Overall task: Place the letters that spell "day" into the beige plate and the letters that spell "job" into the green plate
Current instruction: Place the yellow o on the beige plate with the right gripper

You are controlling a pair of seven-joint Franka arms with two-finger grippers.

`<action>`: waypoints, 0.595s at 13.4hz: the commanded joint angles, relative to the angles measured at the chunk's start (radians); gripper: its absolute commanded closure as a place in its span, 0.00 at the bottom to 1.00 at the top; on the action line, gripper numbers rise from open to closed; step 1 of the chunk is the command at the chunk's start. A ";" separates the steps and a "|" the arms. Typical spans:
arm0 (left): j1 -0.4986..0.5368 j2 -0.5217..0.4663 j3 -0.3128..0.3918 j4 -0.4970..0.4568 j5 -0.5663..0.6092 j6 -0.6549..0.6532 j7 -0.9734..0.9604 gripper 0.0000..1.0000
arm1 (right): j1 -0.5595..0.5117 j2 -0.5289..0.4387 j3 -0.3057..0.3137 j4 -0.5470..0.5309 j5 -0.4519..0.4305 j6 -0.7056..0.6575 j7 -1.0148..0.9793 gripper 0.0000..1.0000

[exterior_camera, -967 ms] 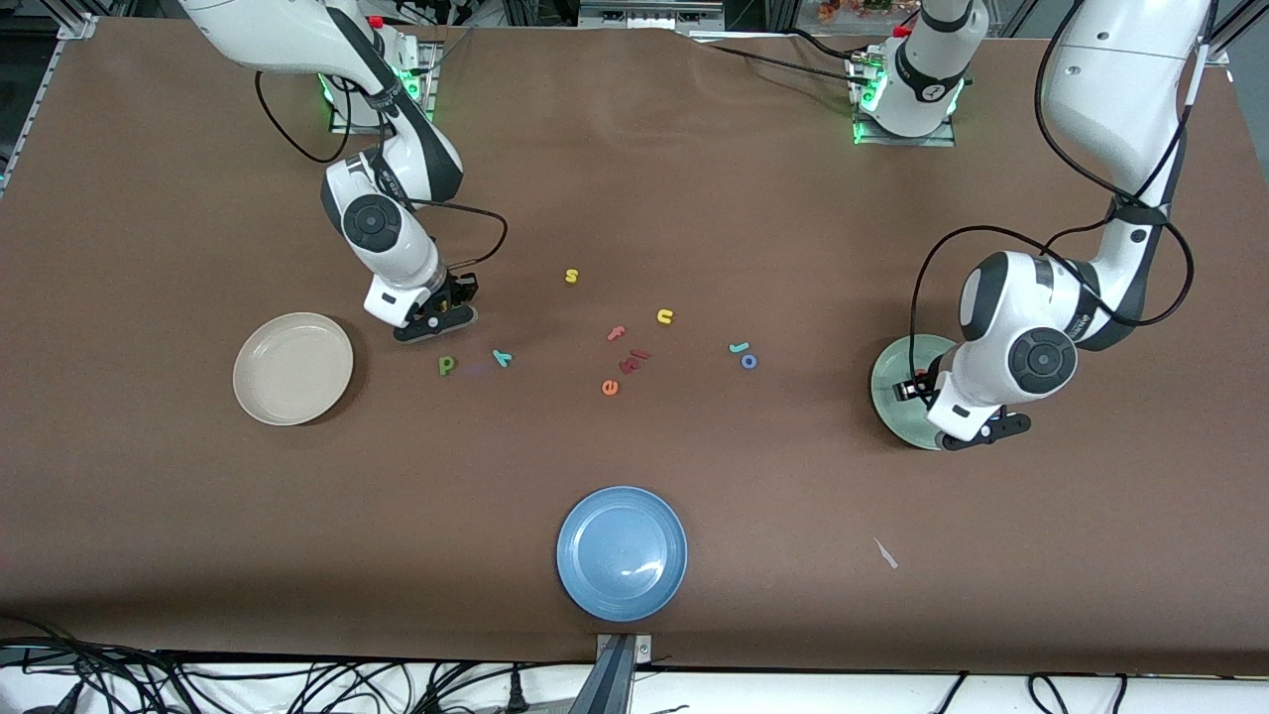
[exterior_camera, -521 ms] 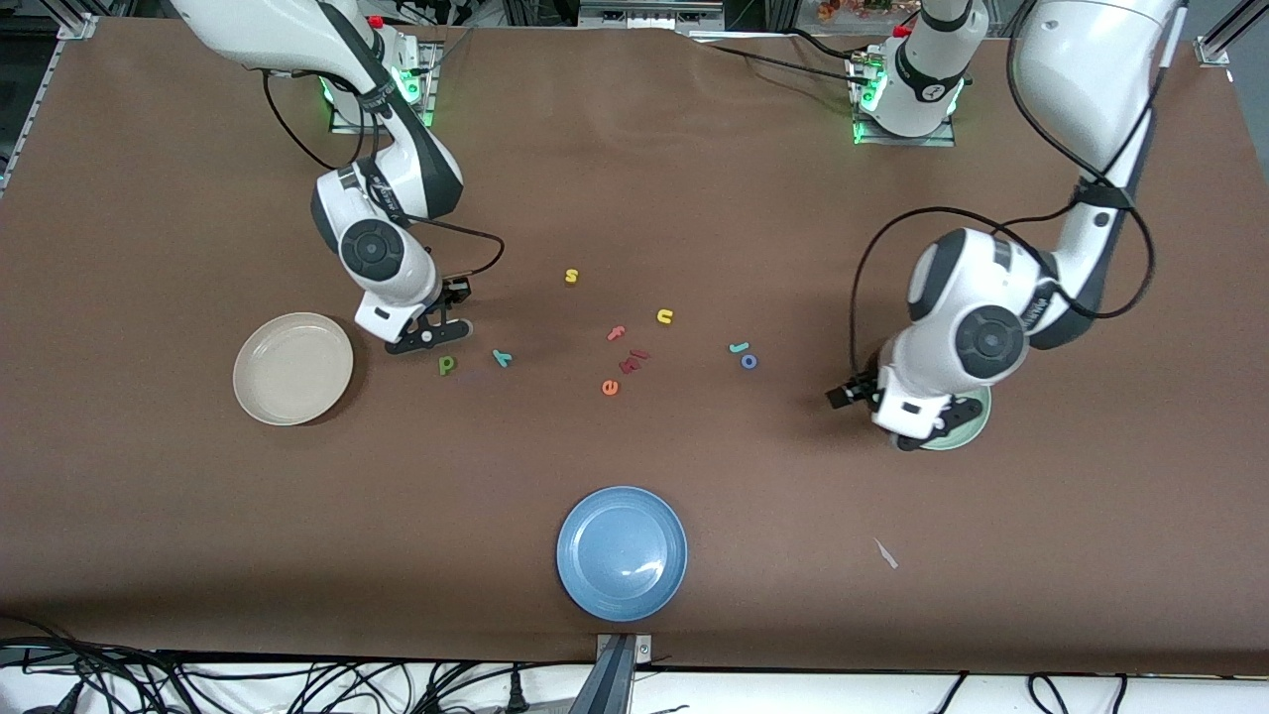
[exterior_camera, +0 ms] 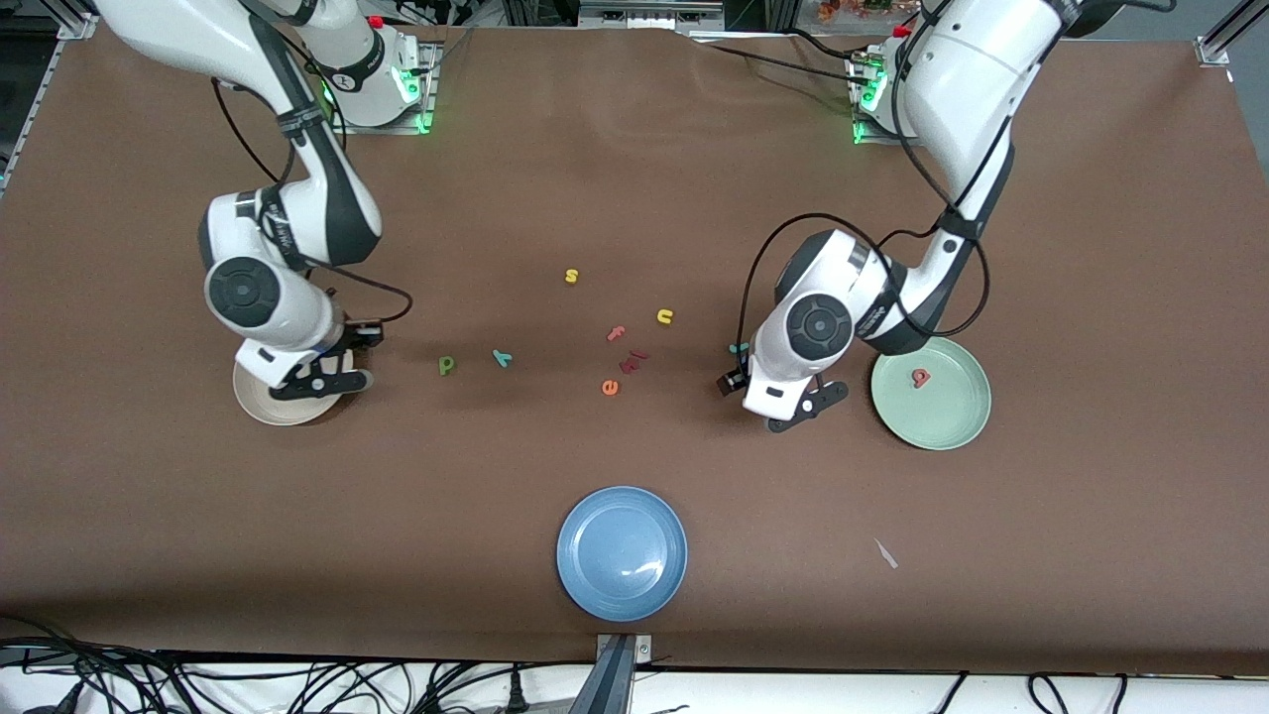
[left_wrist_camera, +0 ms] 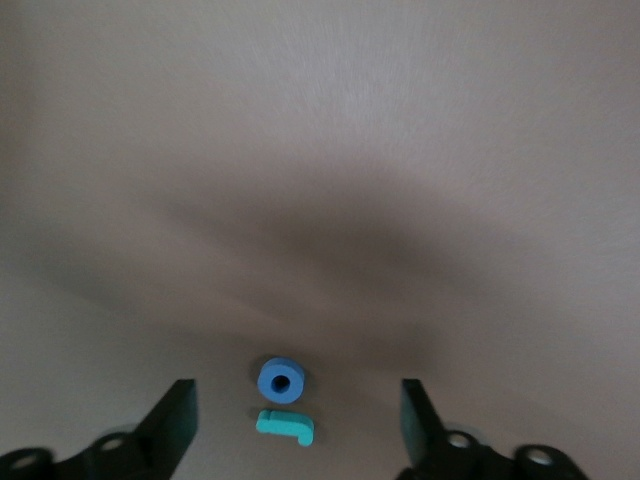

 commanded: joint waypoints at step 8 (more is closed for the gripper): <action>-0.033 0.059 0.008 0.019 -0.009 -0.022 0.006 0.32 | -0.153 0.085 0.005 0.007 0.095 0.143 -0.263 0.00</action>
